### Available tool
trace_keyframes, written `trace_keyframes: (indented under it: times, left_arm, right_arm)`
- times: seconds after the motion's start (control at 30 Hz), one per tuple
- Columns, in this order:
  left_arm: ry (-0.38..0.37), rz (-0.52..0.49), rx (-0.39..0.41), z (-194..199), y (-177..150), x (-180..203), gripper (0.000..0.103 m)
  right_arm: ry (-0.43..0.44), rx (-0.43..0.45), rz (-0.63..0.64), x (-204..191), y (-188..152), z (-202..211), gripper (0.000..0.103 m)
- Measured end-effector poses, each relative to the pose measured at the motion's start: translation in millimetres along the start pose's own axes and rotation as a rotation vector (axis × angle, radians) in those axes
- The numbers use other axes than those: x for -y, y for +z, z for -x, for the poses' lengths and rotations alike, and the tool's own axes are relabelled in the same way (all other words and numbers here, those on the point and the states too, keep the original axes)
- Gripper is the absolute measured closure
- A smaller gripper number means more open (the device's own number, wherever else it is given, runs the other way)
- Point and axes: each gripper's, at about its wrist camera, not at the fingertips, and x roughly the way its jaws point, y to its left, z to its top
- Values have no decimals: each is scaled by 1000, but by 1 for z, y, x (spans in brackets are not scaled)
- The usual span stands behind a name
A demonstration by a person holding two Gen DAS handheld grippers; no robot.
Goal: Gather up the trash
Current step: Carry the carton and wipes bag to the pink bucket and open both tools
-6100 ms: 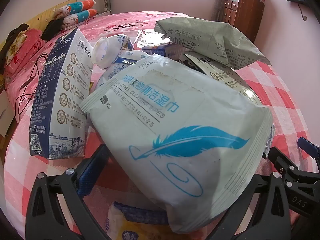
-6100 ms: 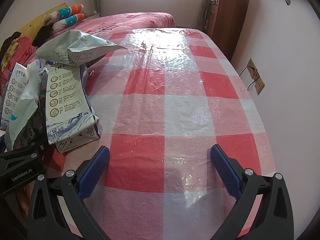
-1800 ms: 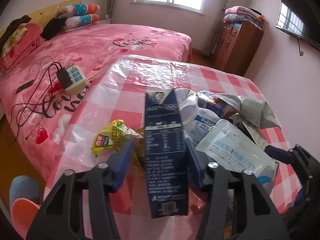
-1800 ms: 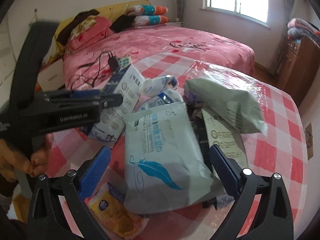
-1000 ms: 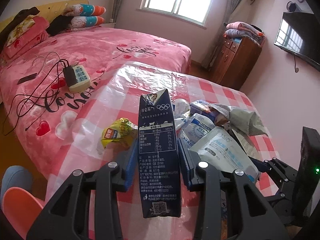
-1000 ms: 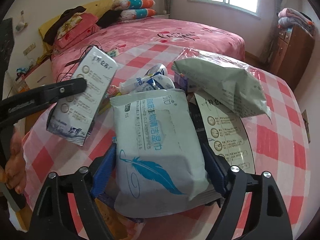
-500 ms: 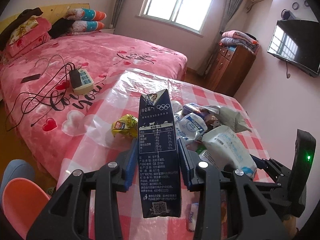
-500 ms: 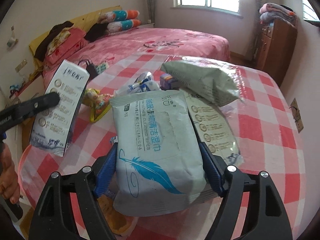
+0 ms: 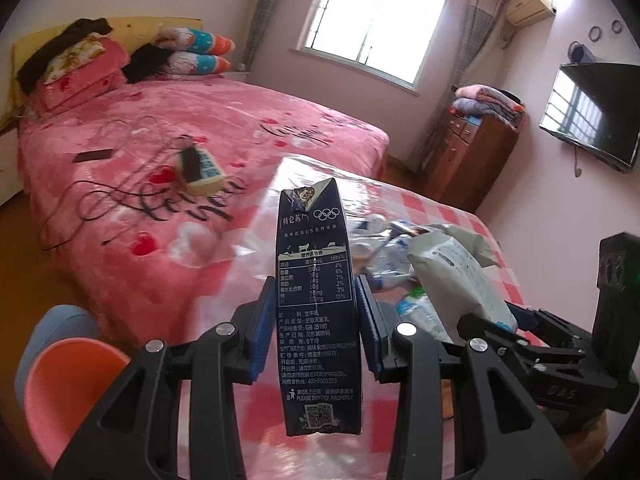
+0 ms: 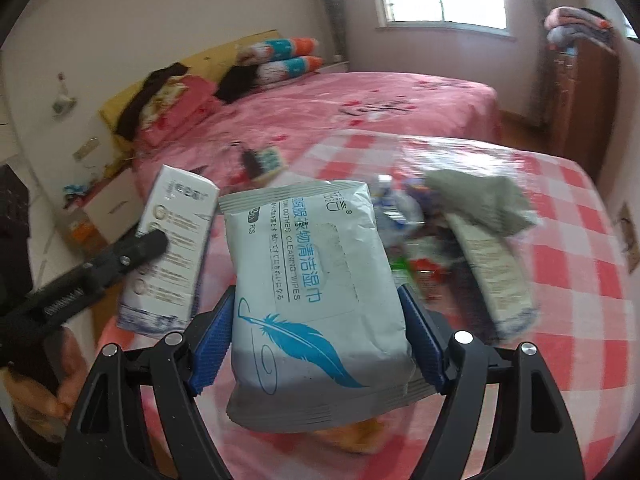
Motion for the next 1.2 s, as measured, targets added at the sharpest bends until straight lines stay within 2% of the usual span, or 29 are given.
trace_keyframes:
  times: [0.23,0.5,0.67,0.73,0.8,0.83,0.87,1.03,1.2]
  left_arm:
    - [144,44,14,36,-17,-62,63]
    - [301,158,-41,53,-49,-145,63]
    - [384,214,-72,58,-72,-184,62]
    - [425,229,-88,55,-80,-197,57]
    - [473,249,-103,53,-89,-211,36]
    - [491,255,-103,53,-93,-216,33]
    - [510,259,-103,54,-96,-220,31]
    - [562,241,-106,58,-107,-225,23]
    - [541,228,-114,54,-109,-217,21]
  right_arm:
    - [189,-57,84,-83,1,-25,25]
    - [317,-135,198,-168,-15,-66,25]
    - [360,-190,233,-200,-25,-94,23]
    - [386,-209,244,-211,-32,-107,22]
    - [392,-204,256,-217,-36,-113,20]
    - [393,-199,256,-216,-37,-114,18]
    - [394,-192,252,-215,-38,-113,14]
    - [348,-155,184,-185,-38,-103,14]
    - [291,-117,108,-147,-38,-89,14]
